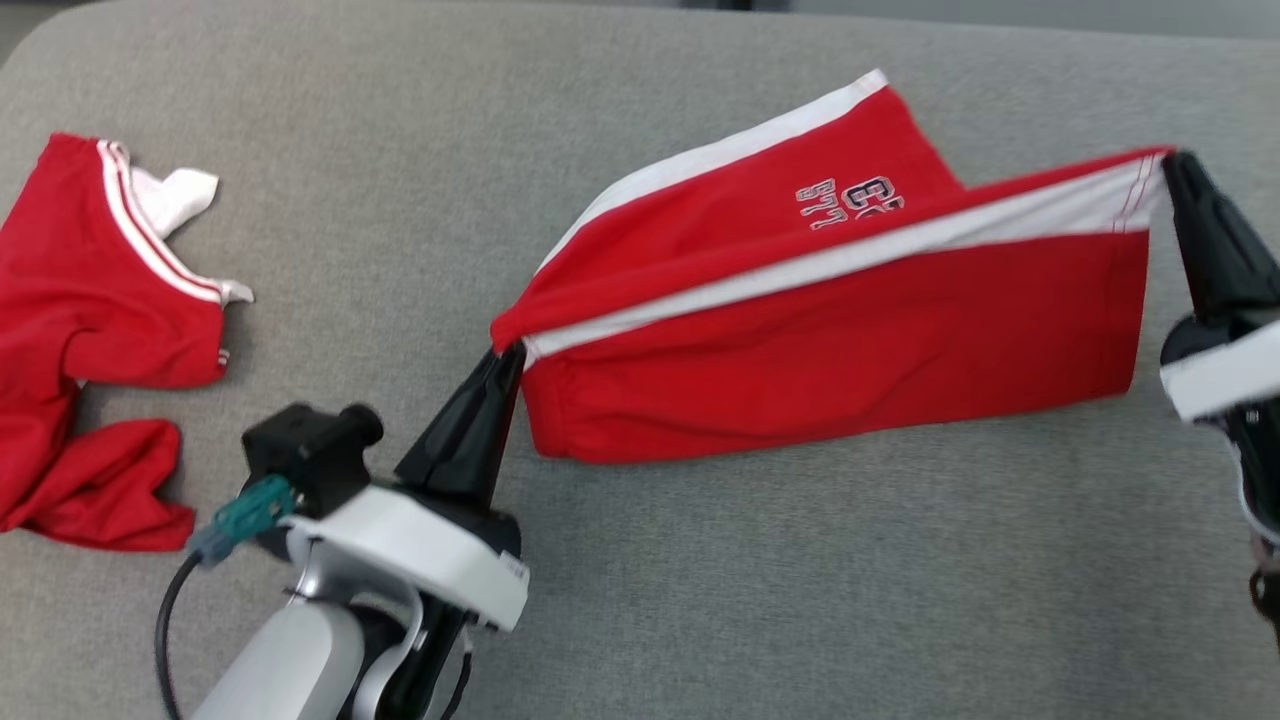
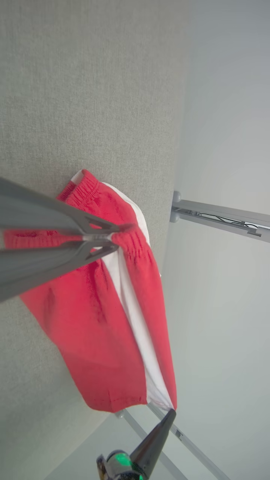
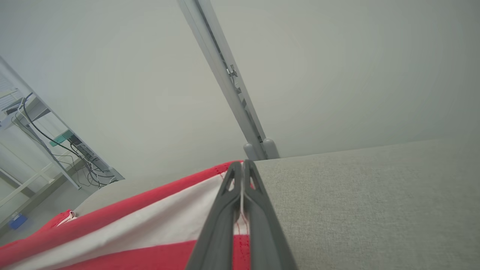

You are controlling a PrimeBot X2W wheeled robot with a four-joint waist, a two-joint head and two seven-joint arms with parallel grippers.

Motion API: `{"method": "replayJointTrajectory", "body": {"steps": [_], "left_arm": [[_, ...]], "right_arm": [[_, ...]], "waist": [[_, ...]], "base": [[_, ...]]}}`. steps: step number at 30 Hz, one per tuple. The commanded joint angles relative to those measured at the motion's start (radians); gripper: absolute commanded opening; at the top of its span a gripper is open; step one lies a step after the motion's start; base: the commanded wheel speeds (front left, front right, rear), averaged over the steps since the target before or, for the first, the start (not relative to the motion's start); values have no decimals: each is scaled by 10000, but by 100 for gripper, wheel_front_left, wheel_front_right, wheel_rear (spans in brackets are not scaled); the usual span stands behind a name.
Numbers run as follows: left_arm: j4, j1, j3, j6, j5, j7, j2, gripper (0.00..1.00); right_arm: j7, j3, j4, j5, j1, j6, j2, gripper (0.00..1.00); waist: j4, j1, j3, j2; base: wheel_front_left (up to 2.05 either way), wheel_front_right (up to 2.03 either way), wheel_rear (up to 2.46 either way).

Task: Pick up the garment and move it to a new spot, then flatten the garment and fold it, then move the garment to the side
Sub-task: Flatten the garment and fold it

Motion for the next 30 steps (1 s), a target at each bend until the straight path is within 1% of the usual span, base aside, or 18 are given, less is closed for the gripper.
{"method": "replayJointTrajectory", "body": {"steps": [1, 2, 5, 9, 10, 14, 20, 24, 25, 26, 27, 28, 30], "left_arm": [[286, -426, 13, -150, -25, -83, -109, 0], [577, -652, -29, -269, -77, -118, -220, 0], [1323, -1394, -124, -620, -178, -268, -569, 0], [2239, -2121, -236, -938, -256, -476, -999, 0], [2639, -2437, -297, -1079, -280, -644, -1235, 0], [3401, -2983, -254, -1277, -412, -1018, -1683, 0], [4316, -3567, -295, -1519, -587, -1386, -2035, 0], [4853, -3819, -468, -1720, -665, -1377, -2116, 0], [4964, -3888, -518, -1776, -645, -1398, -2137, 8], [5037, -3923, -552, -1822, -674, -1422, -2165, 30], [5119, -3943, -572, -1860, -678, -1469, -2180, 64], [5218, -3961, -597, -1833, -589, -1537, -2170, 100], [5315, -3917, -543, -1809, -574, -1692, -2152, 100]], "right_arm": [[92, 71, 329, 136, -492, 3, -165, 0], [138, 271, 629, 2, -882, 5, -366, 0], [287, 713, 1483, 191, -1972, 5, -652, 0], [391, 1416, 2674, 380, -3266, 5, -1003, 0], [378, 1753, 3233, 453, -3835, 5, -1177, 0], [287, 2341, 4355, 702, -4795, 5, -1433, 0], [19, 3182, 5791, 1074, -5960, 5, -1500, 0], [-127, 3819, 6467, 1334, -6428, 5, -1511, 0], [-119, 3971, 6629, 1425, -6522, 5, -1524, 0], [-215, 4076, 6724, 1546, -6588, 5, -1526, 0], [-285, 4195, 6832, 1639, -6652, 6, -1524, 39], [-324, 4382, 6889, 1733, -6674, 6, -1511, 100], [-503, 4619, 6923, 2039, -6657, 6, -1504, 100]], "waist": [[467, 0, 546, 0], [529, 0, 639, 0], [796, 0, 1034, 0], [1082, 0, 1460, 0], [1265, 0, 1651, 0], [1565, 0, 1937, 0], [1776, 0, 2180, 0], [1815, 0, 2201, 0], [1813, 0, 2190, 0], [1808, 0, 2174, 0], [1798, 0, 2150, 0], [1771, 0, 2108, 0], [1670, 0, 2008, 0]], "base": [[0, 0, 0], [0, 0, 0], [0, 0, 0], [0, 0, 0], [0, 0, 0], [0, 0, 0], [0, 0, 0], [0, 0, 0], [0, 0, 0], [0, 0, 0], [0, 0, 0], [0, 0, 0], [0, 0, 0]]}}
